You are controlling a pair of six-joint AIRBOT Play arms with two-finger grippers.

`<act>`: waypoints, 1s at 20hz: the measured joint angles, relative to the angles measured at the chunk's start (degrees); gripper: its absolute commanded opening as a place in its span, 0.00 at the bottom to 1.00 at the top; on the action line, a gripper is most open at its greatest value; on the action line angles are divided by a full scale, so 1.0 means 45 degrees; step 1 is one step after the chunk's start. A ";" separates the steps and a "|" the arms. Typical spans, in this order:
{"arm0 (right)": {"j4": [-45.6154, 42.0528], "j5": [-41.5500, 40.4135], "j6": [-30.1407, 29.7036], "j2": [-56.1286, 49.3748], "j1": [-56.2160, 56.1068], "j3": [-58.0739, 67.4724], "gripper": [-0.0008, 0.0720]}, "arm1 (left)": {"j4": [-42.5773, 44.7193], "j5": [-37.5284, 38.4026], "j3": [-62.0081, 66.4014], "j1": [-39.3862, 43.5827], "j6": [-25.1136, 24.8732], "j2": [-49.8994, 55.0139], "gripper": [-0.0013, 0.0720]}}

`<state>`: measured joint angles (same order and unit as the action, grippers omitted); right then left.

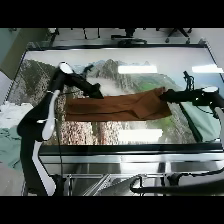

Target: Fold the shirts.

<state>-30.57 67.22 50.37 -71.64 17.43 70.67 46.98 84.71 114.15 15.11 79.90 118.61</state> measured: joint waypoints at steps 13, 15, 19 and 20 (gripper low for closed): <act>0.0194 0.2404 0.2147 0.2511 -0.0185 0.2589 0.04 | -0.2186 -0.3876 0.0933 0.3424 0.0291 0.1593 0.04; 0.0209 0.2370 0.2225 0.2365 -0.0665 0.2608 0.04 | -0.4556 -0.2817 0.0952 0.2171 -0.0340 0.0714 0.04; 0.0277 0.1083 0.2293 0.1749 -0.3075 0.2633 0.04 | -0.9471 -0.0763 0.0981 -0.0384 -0.1690 -0.1520 0.04; 0.0301 0.0447 0.2297 0.1511 -0.3954 0.2633 0.04 | -1.0409 -0.0282 0.0981 -0.1005 -0.1972 -0.2166 0.04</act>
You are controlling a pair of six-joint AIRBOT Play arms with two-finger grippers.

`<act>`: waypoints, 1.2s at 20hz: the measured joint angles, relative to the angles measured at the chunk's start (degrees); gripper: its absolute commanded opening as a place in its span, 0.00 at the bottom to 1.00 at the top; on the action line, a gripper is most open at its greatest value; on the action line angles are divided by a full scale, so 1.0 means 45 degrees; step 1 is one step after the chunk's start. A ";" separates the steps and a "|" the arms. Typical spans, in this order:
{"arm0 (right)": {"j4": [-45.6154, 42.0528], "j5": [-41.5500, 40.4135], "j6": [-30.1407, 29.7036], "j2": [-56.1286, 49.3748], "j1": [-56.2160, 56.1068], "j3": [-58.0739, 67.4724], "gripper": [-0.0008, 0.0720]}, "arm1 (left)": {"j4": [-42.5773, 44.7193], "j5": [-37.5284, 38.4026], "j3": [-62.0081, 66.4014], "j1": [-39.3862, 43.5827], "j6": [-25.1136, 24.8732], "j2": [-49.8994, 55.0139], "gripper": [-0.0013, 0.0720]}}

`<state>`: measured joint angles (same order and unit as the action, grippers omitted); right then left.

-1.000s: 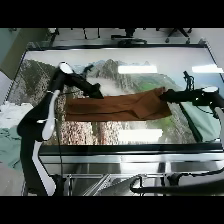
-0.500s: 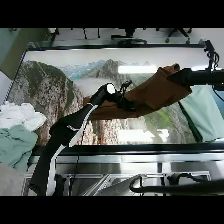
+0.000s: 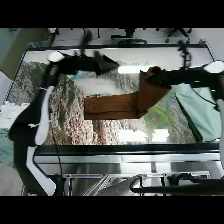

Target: Fold the shirts.

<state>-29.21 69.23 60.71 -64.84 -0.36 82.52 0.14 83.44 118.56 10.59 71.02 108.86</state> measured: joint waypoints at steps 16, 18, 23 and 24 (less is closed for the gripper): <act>0.3322 -1.0870 -0.5693 -0.3575 -0.8631 0.0112 0.61 | -0.1685 0.1705 -0.4804 -0.2404 -0.3147 -0.5999 0.04; 0.2361 -0.9680 -0.4507 -0.3050 -0.7339 0.0112 0.76 | -0.1671 0.1758 -0.5076 -0.2443 -0.3191 -0.6062 0.04; -0.1452 -0.5790 0.0083 -0.2739 -0.3342 0.0121 0.92 | -0.1715 0.1797 -0.5314 -0.2535 -0.3235 -0.6110 0.04; -0.2016 -0.5076 0.0831 -0.2900 -0.2652 0.0121 0.92 | -0.1715 0.1792 -0.5328 -0.2540 -0.3235 -0.6110 0.04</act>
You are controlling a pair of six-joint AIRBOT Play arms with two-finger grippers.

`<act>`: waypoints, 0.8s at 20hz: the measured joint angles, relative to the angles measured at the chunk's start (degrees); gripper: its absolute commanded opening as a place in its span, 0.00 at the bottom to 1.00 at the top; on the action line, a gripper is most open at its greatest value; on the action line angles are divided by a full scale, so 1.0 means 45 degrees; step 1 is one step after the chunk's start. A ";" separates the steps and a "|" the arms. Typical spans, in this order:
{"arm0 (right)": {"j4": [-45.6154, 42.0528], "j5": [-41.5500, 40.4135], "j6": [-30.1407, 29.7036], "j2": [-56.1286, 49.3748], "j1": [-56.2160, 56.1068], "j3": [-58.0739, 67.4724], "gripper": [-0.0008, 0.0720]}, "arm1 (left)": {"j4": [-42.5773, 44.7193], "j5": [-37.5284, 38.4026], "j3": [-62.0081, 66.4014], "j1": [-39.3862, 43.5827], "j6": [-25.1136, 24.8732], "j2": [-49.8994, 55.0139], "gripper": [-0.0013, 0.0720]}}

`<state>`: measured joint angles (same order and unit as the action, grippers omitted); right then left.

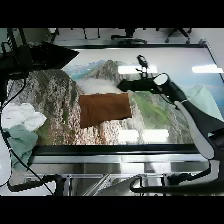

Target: Fold the shirts.

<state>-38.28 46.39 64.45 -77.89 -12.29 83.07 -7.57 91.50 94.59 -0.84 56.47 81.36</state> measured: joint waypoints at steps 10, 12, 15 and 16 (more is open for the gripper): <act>0.0389 0.2914 0.1389 -0.2623 0.0763 0.0015 0.91 | -0.0019 -0.0029 -0.0029 0.0000 -0.0112 0.0000 0.04; 0.1020 0.2939 0.1039 -0.2909 0.0505 0.0010 0.45 | 0.0000 -0.0034 -0.0029 0.0000 -0.0151 0.0000 0.04; 0.1880 0.3021 0.0563 -0.3021 0.0311 0.0053 0.04 | 0.0005 -0.0029 -0.0029 0.0000 -0.0209 0.0000 0.04; 0.2064 0.3026 0.0427 -0.2914 0.0291 0.0175 0.04 | 0.0005 0.0000 -0.0029 0.0000 -0.0233 0.0000 0.04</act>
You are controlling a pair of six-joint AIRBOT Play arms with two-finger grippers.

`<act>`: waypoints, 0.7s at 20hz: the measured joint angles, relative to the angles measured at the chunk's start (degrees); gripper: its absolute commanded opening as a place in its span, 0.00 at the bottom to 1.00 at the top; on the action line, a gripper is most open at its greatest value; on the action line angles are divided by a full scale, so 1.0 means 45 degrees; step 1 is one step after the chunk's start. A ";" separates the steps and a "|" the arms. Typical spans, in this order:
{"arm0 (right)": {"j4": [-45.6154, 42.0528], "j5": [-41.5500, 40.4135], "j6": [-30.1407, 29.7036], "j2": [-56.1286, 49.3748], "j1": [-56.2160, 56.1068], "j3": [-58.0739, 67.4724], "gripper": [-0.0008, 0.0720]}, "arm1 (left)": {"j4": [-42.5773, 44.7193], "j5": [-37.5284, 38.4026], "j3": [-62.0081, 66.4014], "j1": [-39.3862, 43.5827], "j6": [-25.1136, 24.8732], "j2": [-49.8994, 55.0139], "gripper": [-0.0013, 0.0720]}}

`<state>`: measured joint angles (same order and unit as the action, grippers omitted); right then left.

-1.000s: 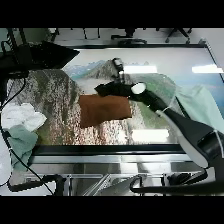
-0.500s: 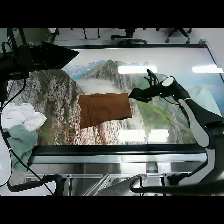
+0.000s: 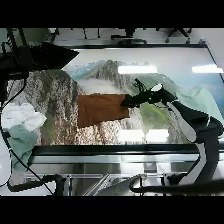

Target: Fold the shirts.

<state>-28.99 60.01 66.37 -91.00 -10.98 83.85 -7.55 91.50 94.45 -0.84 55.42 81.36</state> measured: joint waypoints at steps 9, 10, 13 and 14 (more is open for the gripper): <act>-0.3983 0.0971 0.2477 0.2914 0.2759 0.3963 0.04 | 0.0000 0.0437 0.0000 0.0000 0.0005 0.0000 0.04; -0.4391 0.1151 0.2793 0.3167 0.3371 0.4342 0.04 | 0.0005 0.0510 0.0000 0.0000 0.0005 0.0000 0.04; -0.5221 0.1511 0.3463 0.3779 0.5469 0.5013 0.04 | 0.0000 0.0607 0.0000 0.0000 0.0005 0.0000 0.04; -0.5474 0.1671 0.3691 0.3891 0.6193 0.5119 0.04 | 0.0005 0.0627 0.0000 0.0000 0.0010 0.0000 0.04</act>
<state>-53.63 67.53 82.98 -73.49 16.88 106.89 -7.53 94.32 94.45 -0.84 55.46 81.36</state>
